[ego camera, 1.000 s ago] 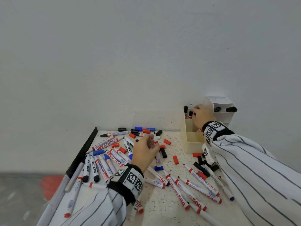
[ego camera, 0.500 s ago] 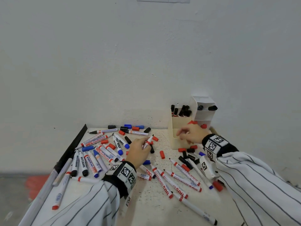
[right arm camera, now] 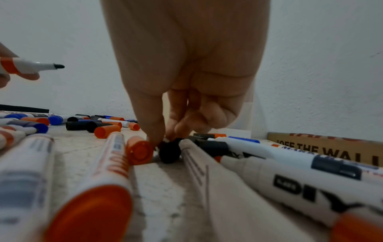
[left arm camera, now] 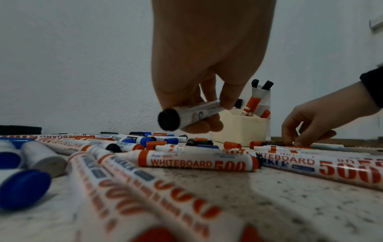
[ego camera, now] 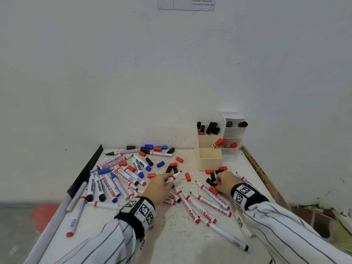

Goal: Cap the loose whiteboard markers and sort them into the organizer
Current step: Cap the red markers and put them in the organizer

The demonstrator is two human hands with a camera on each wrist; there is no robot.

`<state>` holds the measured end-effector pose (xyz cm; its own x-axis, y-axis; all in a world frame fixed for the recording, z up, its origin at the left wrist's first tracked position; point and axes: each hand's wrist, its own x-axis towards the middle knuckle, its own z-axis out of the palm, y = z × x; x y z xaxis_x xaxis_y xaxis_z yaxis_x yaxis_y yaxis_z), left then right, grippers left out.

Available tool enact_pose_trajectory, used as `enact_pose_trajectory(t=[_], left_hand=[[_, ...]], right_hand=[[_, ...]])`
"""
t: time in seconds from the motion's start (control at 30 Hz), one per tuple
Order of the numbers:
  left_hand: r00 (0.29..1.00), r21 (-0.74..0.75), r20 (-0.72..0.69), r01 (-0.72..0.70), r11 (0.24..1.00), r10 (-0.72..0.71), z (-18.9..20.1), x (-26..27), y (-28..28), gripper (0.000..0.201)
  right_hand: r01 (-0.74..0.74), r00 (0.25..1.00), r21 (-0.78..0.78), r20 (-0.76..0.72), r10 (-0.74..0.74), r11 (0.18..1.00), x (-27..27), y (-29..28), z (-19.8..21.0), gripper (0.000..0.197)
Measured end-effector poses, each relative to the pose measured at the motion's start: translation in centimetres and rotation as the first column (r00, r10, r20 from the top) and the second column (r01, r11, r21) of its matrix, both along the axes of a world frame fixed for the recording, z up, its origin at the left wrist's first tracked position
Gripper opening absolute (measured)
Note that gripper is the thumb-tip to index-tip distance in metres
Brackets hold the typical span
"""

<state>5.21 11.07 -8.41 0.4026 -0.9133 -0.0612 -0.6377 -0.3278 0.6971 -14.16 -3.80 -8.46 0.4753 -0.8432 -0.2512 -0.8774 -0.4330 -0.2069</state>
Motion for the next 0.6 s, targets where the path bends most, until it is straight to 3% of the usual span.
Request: enact_pose_trajectory(t=[0.2,0.37,0.47,0.6], left_hand=[[0.999,0.010,0.047,0.016,1.000,-0.017,-0.4,-0.1,0.6,0.046],[0.999,0.015,0.040,0.030,0.999,-0.031,-0.4,-0.5,0.9,0.047],[0.998,0.014,0.023,0.054,0.998,-0.054,-0.3,-0.7,1.1,0.046],[0.997,-0.003,-0.023,0.073,0.997,-0.073,-0.5,-1.2,1.4,0.038]], right_hand=[[-0.071,0.996,-0.048,-0.056,0.068,0.996,-0.5,0.4,0.0,0.031],[-0.066,0.998,-0.083,0.005,0.067,0.994,-1.0,0.6,-0.1,0.015],[-0.034,0.989,-0.108,0.140,0.049,0.994,-1.1,0.7,0.2,0.010],[-0.048,0.879,-0.134,0.465,0.106,0.990,-0.7,1.6,1.7,0.012]])
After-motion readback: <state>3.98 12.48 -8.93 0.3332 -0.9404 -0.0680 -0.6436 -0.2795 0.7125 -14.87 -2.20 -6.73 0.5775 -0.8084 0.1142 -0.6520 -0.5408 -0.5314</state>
